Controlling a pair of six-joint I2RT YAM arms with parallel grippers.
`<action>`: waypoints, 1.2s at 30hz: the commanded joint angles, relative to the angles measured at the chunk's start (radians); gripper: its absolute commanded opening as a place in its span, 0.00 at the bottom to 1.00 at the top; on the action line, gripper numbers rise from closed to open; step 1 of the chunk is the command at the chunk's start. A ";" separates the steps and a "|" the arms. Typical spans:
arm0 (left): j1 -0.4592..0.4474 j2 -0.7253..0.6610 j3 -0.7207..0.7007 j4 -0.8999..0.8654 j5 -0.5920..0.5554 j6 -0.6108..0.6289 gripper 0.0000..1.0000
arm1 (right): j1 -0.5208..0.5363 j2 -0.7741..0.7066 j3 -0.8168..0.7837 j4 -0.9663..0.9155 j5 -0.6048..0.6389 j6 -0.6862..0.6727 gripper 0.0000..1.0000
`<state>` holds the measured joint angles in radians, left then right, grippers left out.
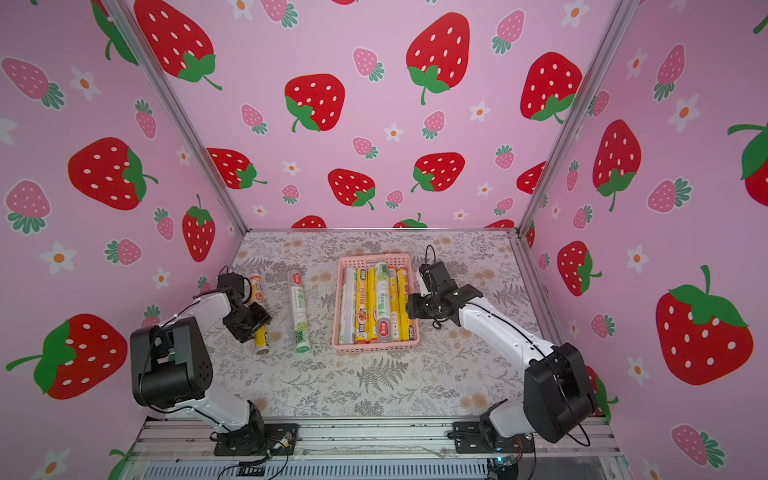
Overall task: Put the plastic wrap into the basket
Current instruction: Pick up the plastic wrap from the center of the board.
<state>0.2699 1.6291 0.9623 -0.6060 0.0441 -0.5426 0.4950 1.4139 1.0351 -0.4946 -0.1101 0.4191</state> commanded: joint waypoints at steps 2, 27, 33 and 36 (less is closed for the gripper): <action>-0.019 0.015 -0.016 -0.034 -0.035 0.006 0.59 | 0.001 -0.050 -0.012 0.004 0.011 0.005 0.58; -0.073 -0.213 0.023 -0.165 -0.019 -0.022 0.37 | -0.003 -0.121 0.079 -0.047 -0.011 -0.053 0.58; -0.238 -0.269 0.098 -0.230 0.011 -0.041 0.38 | -0.015 -0.115 0.119 -0.047 -0.039 -0.041 0.58; -0.360 -0.259 0.162 -0.255 0.007 -0.070 0.39 | -0.025 -0.099 0.142 -0.046 -0.048 -0.041 0.58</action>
<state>-0.0116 1.3735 1.0492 -0.8028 0.0380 -0.5858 0.4805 1.3117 1.1378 -0.5316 -0.1371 0.3737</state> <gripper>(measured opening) 0.451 0.584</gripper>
